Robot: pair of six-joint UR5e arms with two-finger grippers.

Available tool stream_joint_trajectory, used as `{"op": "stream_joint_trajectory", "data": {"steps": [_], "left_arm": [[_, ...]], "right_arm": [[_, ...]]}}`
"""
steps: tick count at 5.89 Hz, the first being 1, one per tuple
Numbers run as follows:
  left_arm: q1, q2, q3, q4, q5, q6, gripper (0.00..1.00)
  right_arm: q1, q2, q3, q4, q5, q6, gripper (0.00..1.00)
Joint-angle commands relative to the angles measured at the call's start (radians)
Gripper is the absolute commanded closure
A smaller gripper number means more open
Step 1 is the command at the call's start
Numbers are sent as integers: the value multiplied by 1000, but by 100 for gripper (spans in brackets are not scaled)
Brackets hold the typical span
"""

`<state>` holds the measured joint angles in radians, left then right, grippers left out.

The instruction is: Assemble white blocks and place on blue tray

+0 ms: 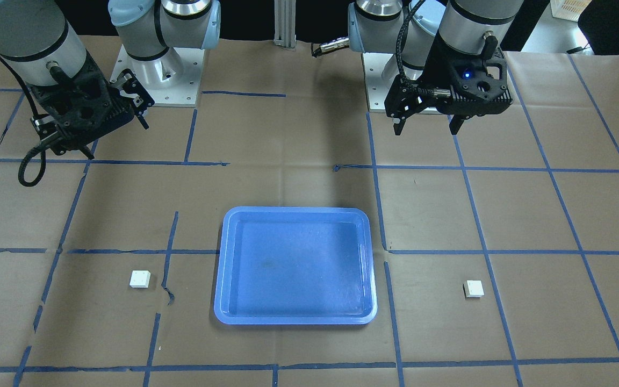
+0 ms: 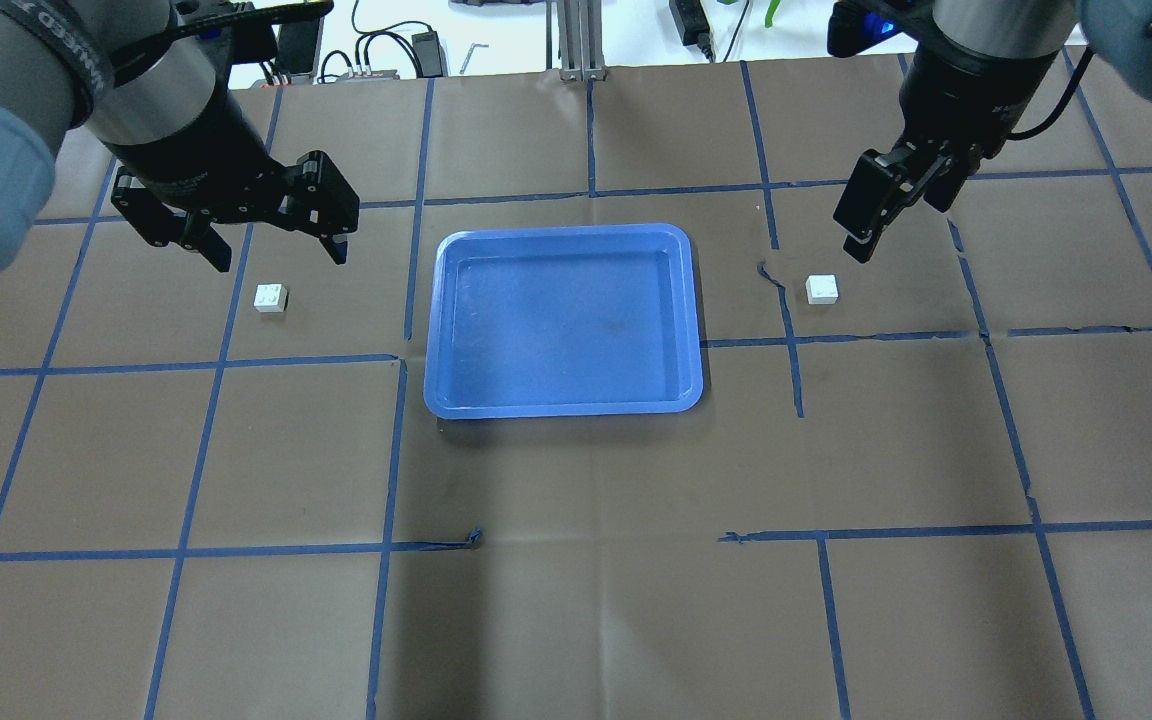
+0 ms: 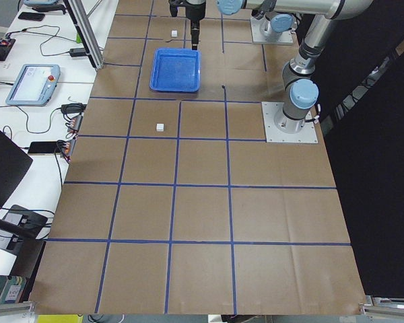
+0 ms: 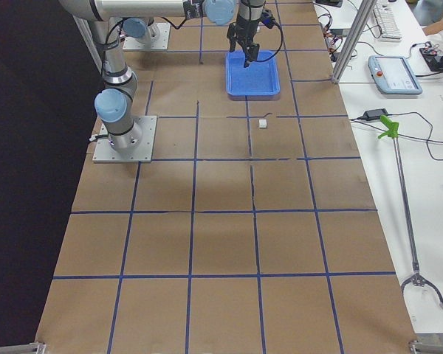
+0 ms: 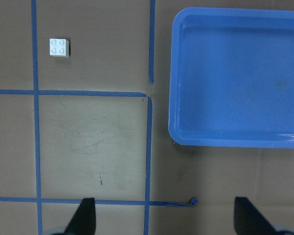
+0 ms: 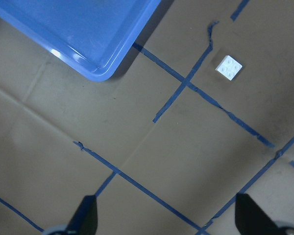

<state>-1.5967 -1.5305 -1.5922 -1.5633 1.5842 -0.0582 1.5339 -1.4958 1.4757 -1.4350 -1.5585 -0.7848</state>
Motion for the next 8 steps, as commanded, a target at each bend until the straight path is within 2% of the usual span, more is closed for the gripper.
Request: {"op": "stream_joint_trajectory", "data": {"steps": [1, 2, 3, 4, 5, 7, 8], "left_arm": [[0, 0, -2, -9, 5, 0, 1], [4, 0, -2, -26, 5, 1, 1], [20, -17, -6, -31, 5, 67, 1], [64, -48, -43, -6, 2, 148, 1], [131, -97, -54, 17, -1, 152, 1], [204, -273, -39, 214, -3, 175, 1], [224, -333, -29, 304, -7, 176, 1]], "right_arm": [[-76, 2, 3, -50, -8, -535, 0], [-136, 2, 9, -53, -3, -756, 0], [-187, 14, 9, -111, 8, -963, 0], [-201, 50, 11, -192, 8, -1104, 0], [-201, 69, 11, -194, 15, -1110, 0], [-240, 146, 46, -200, 212, -1114, 0], [-282, 163, 107, -220, 310, -1119, 0]]}}
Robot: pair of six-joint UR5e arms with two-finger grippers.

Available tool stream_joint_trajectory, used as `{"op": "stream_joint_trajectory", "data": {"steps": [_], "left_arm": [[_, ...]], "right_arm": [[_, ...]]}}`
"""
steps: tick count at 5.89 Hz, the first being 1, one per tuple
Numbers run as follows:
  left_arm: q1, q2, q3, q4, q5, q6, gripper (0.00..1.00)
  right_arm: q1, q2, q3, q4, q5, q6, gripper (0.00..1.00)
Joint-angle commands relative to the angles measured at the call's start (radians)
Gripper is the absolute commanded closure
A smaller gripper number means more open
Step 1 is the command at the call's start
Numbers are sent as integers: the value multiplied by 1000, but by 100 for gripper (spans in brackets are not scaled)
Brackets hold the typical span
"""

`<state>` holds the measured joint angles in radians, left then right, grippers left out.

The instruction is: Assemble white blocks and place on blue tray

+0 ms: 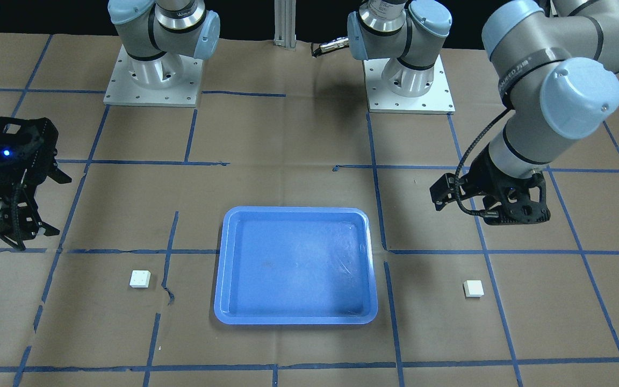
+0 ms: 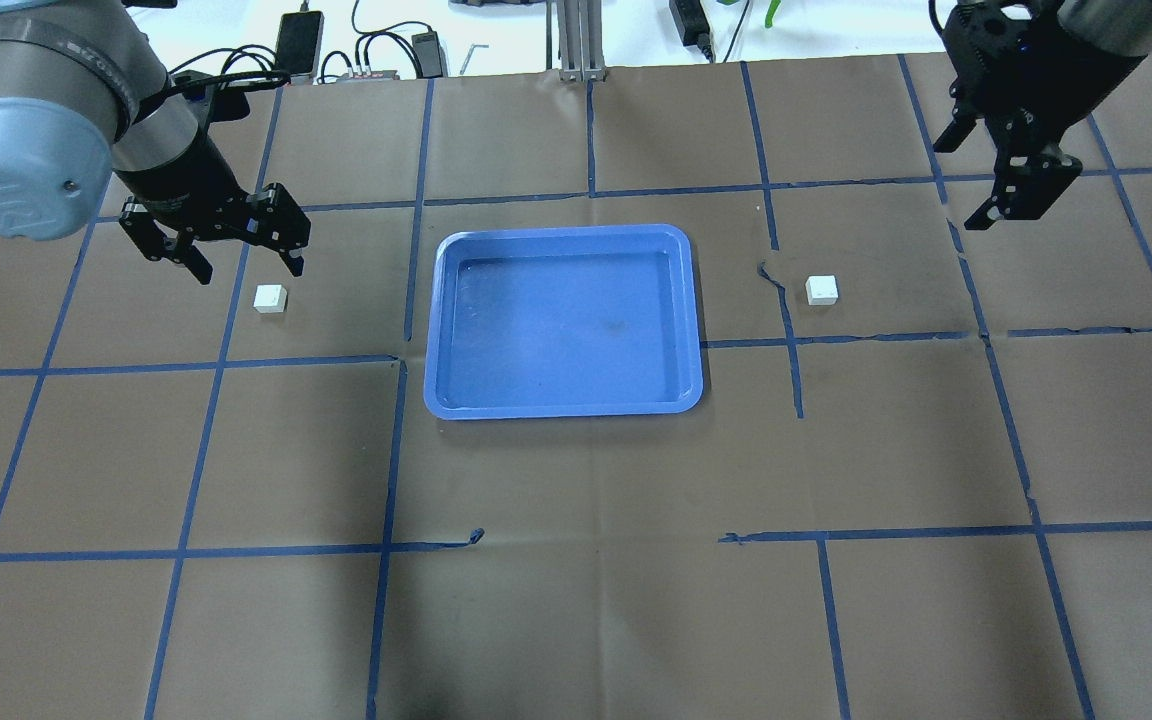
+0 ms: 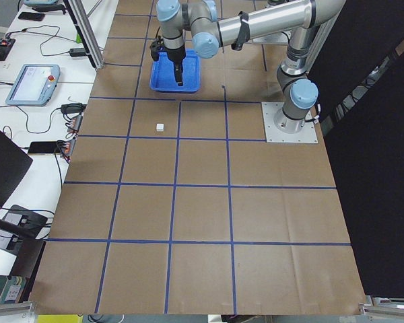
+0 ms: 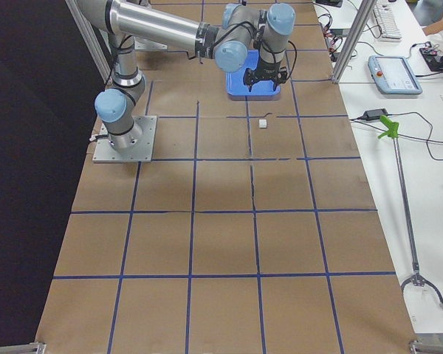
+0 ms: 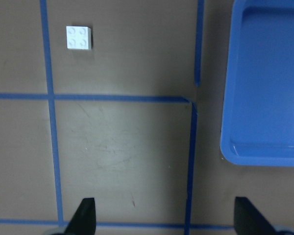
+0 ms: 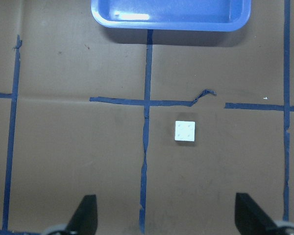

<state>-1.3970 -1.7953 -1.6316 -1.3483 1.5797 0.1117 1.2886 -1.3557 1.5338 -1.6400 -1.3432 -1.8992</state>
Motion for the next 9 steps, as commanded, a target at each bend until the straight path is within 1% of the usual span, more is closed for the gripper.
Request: {"op": "stream_joint_trajectory", "data": {"steps": [1, 2, 3, 4, 5, 6, 7, 8, 9], "left_arm": [[45, -116, 15, 106, 5, 34, 1], [78, -172, 16, 162, 6, 48, 1], [82, -255, 12, 266, 5, 51, 1], [82, -294, 4, 314, 5, 63, 1], [82, -302, -19, 337, 8, 135, 4], [82, -335, -16, 350, 8, 140, 4], [82, -346, -2, 351, 32, 141, 6], [82, -349, -7, 350, 52, 143, 13], [82, -360, -2, 350, 52, 152, 25]], "right_arm": [[-75, 38, 134, -137, 180, -38, 0], [-92, 70, 217, -247, 238, -38, 0], [-94, 128, 259, -355, 274, -40, 0], [-94, 185, 267, -401, 272, -55, 0], [-92, 216, 269, -408, 272, -90, 0], [-94, 236, 284, -408, 274, -95, 0], [-92, 254, 295, -449, 282, -93, 0], [-92, 271, 295, -484, 339, -93, 0], [-92, 288, 292, -500, 341, -95, 0]]}}
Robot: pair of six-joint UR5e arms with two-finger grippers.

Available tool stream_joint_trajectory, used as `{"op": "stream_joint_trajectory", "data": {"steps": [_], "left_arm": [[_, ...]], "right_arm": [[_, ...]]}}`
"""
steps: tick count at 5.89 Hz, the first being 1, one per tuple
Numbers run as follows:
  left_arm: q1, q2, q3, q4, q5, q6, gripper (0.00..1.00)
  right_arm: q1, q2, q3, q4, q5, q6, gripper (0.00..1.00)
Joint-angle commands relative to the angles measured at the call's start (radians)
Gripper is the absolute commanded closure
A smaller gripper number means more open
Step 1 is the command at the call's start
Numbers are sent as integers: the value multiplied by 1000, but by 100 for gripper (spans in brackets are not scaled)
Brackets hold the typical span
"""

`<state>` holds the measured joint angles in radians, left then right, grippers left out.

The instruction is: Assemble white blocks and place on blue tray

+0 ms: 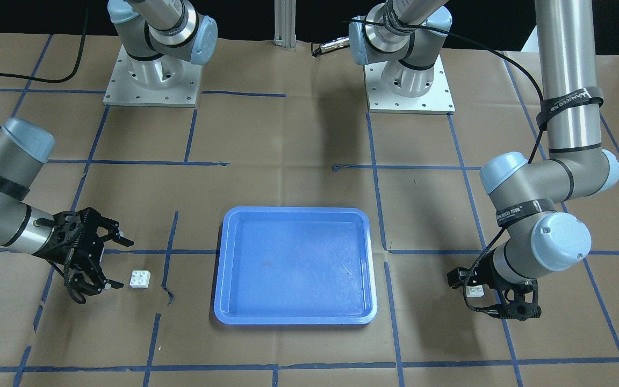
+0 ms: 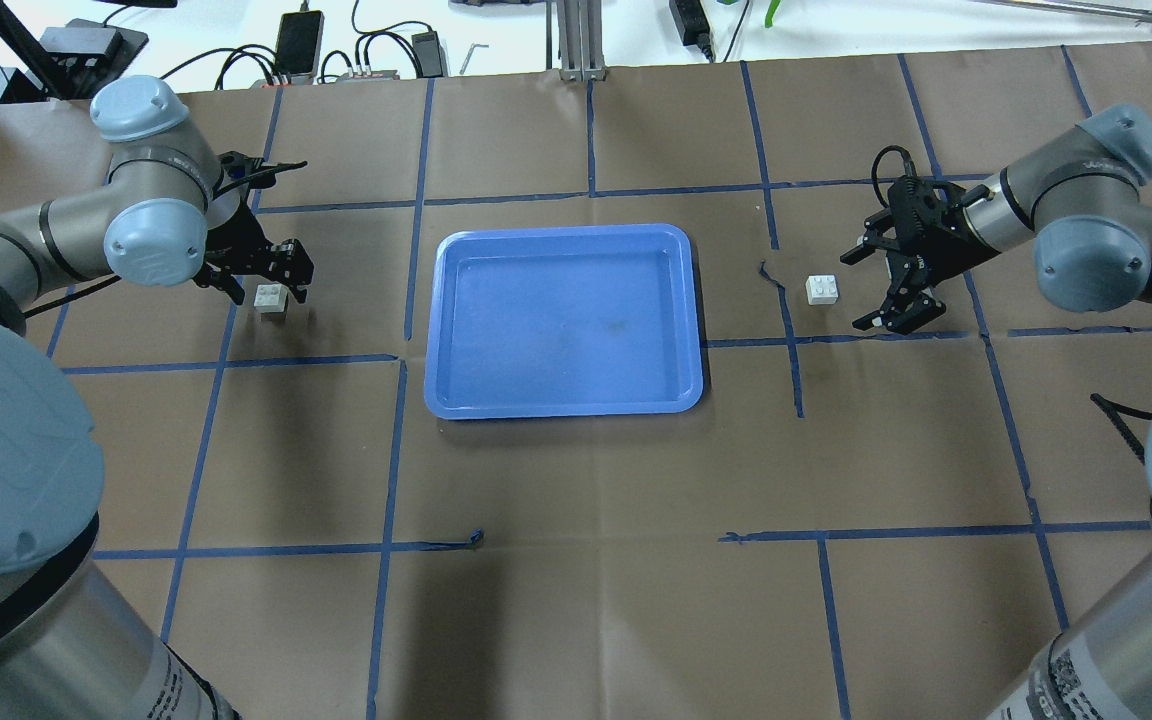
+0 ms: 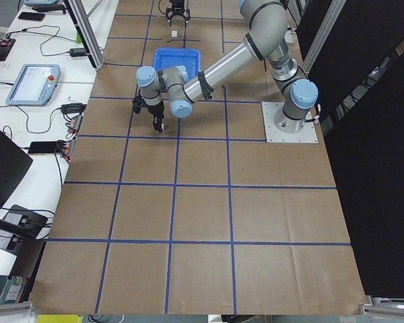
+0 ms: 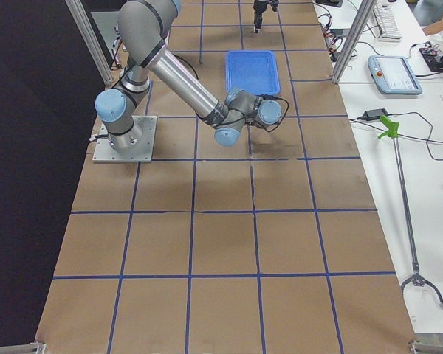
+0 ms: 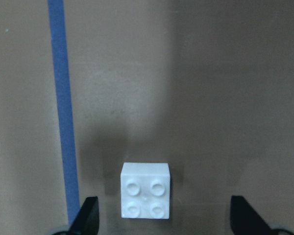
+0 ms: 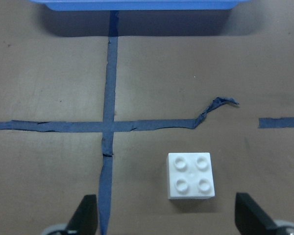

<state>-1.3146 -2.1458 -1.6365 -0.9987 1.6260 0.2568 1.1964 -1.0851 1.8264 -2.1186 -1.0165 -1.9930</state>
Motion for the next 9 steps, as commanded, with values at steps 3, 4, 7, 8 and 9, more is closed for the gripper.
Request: {"op": "stream_joint_trajectory", "data": {"steps": [3, 4, 7, 8, 9], "left_arm": [[2, -13, 17, 2, 5, 21, 94], [2, -8, 17, 2, 5, 36, 100], [-131, 76, 17, -62, -3, -34, 100], [-232, 79, 18, -66, -6, -141, 100], [-330, 75, 18, -64, -8, -269, 100]], "right_arm": [[12, 50, -2, -61, 30, 5, 0], [12, 50, -2, -61, 36, 2, 0], [12, 50, -2, -61, 36, 0, 34], [12, 50, -2, -61, 36, -3, 46], [12, 47, -4, -61, 36, -4, 56]]}}
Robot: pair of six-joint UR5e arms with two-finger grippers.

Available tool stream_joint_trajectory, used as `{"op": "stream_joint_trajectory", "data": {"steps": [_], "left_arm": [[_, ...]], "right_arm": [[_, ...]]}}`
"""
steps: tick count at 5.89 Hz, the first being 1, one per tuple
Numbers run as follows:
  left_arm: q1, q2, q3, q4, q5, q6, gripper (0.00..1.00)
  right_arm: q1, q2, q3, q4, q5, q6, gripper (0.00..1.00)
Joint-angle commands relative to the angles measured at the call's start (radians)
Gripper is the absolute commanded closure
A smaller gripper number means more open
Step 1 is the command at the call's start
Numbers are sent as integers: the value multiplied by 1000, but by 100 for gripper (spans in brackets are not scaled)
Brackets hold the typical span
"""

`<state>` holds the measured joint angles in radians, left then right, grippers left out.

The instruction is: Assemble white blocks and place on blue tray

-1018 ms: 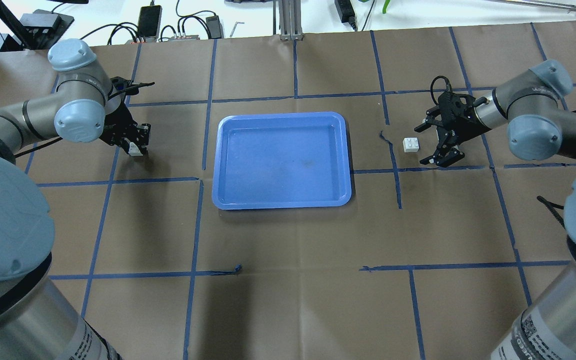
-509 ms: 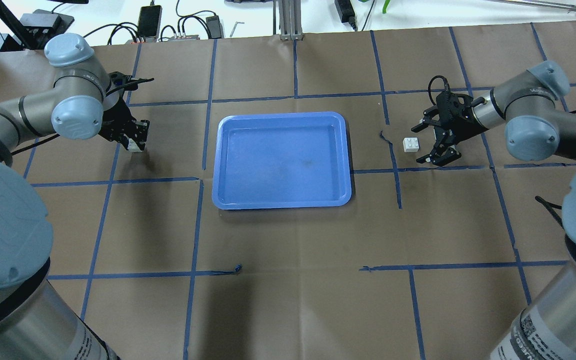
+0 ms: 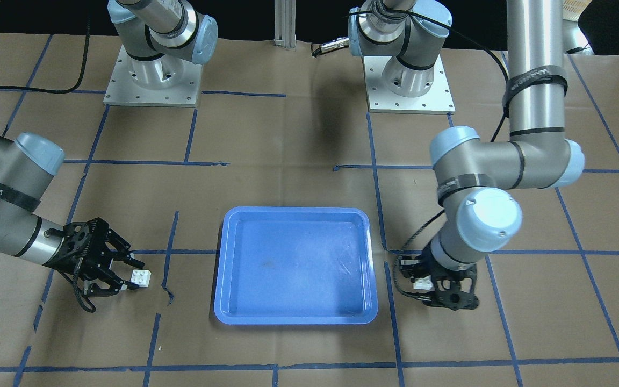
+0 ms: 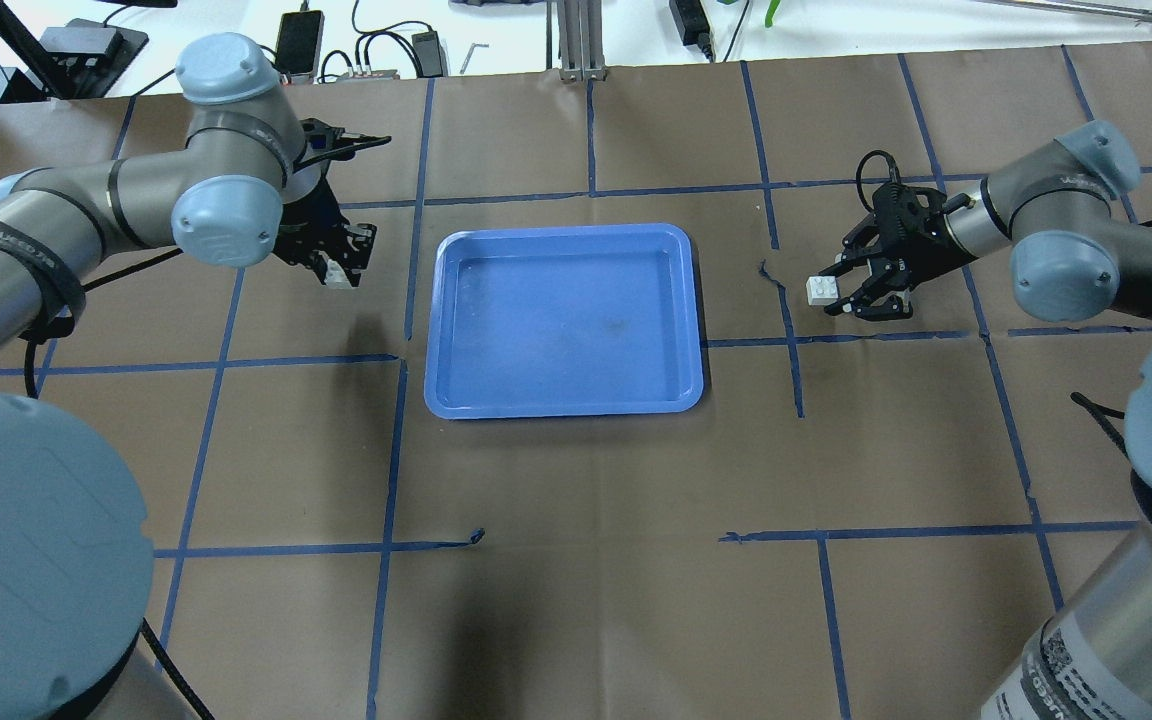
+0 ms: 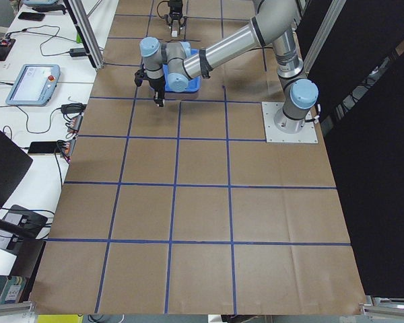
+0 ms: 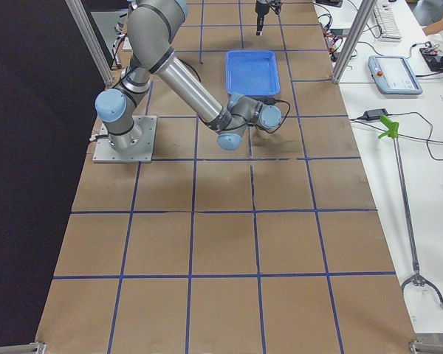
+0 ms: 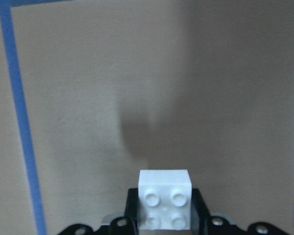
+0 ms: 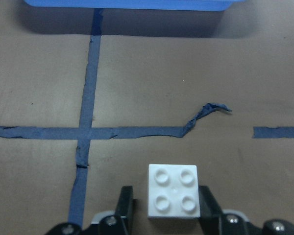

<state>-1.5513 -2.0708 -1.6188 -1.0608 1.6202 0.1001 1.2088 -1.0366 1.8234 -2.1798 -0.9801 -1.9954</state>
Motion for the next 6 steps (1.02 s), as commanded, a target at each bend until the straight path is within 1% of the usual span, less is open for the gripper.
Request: {"op": "stream_joint_trajectory", "data": {"steps": [1, 2, 3, 4, 6], "left_arm": [[-180, -6, -1, 2, -3, -176, 100], [-240, -9, -1, 11, -5, -174, 100], [-297, -12, -10, 19, -2, -36, 99], [-320, -12, -16, 48, -3, 145, 99], [-320, -15, -26, 61, 1, 585, 98]], "right_arm": [[0, -6, -3, -2, 0, 0, 62], [0, -14, -28, 0, 1, 4, 65], [0, -28, -65, 9, 0, 12, 68], [0, -63, -73, 17, 0, 18, 69], [0, -146, -73, 116, 0, 29, 70]]}}
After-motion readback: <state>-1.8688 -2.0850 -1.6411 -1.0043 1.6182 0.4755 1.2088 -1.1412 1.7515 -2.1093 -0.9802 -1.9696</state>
